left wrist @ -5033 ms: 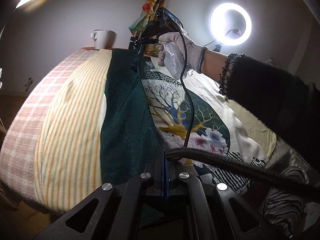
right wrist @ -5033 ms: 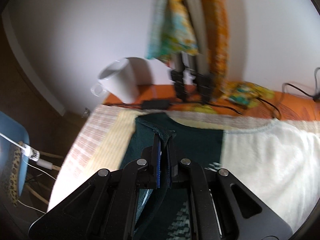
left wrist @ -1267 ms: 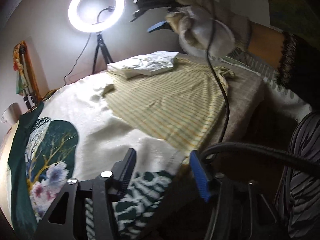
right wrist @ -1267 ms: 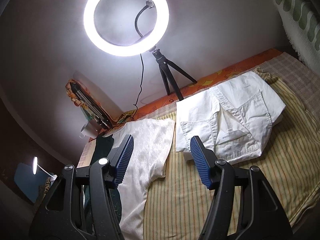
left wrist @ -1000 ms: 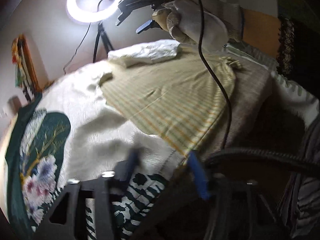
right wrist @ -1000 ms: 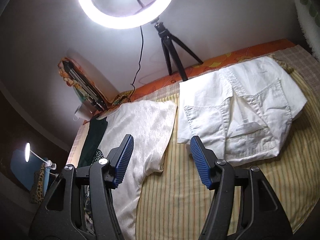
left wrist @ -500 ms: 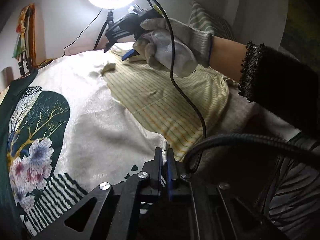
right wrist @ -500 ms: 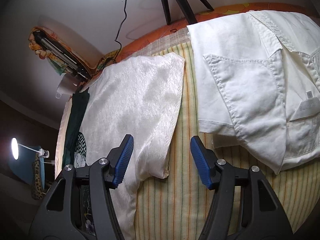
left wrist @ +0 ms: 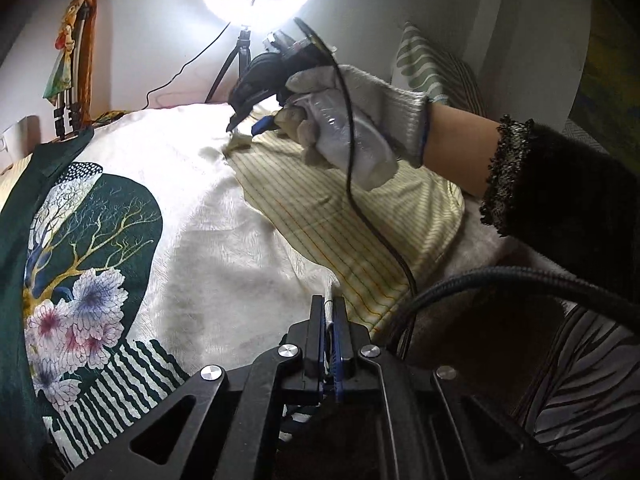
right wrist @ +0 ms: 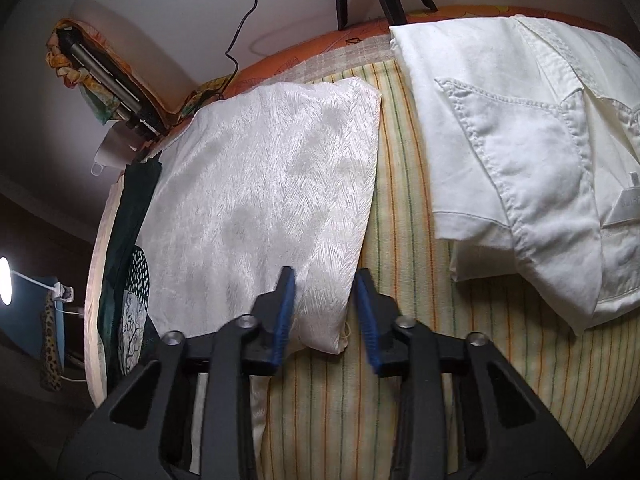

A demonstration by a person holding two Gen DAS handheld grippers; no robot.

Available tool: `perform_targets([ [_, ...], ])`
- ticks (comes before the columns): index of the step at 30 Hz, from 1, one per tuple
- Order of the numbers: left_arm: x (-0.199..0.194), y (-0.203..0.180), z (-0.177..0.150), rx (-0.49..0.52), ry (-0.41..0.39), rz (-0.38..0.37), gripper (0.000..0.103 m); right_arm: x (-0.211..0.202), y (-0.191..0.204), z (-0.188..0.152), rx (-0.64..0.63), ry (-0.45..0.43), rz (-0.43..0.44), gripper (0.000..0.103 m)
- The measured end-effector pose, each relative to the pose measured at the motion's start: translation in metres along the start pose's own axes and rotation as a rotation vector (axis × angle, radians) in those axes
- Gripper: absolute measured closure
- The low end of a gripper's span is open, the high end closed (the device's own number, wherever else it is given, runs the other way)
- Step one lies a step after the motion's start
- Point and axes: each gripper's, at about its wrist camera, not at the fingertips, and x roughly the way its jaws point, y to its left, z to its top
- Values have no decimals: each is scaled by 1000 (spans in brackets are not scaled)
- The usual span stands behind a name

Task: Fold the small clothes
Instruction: 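Grasp the cream side edge with the right gripper and fold it over the green panel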

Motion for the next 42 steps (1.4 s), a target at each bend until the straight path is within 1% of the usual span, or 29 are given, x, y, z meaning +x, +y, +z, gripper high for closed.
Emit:
perform_targets([
  [3,-7,3,0,-6,-16,0,103,3,1,2,25,-5,12,95],
  [7,-18,14,-1,-43,-45,2,103,-3,7,7,56,-45,18,98],
  [9,-23,21,-1,-68,-56,3,103,-8,17,9,39,-68,1,98],
  [14,-41,43,-7,-145,-88,2,103,-19,59,12,-46,-130,-30,99],
  [20,-68,64,-18,-211,-124,19,103,-14,130,8,-197,-148,-83,99],
  [24,-83,78,-29,-266,-135,40,103,4,178,0,-298,-132,-103,99],
  [28,-93,96,-44,-322,-129,69,103,31,221,-12,-392,-101,-126,99],
  [35,-103,120,-62,-381,-118,113,103,69,265,-27,-492,-67,-160,99],
  [42,-108,130,-71,-395,-114,140,103,94,285,-37,-534,-38,-169,99],
])
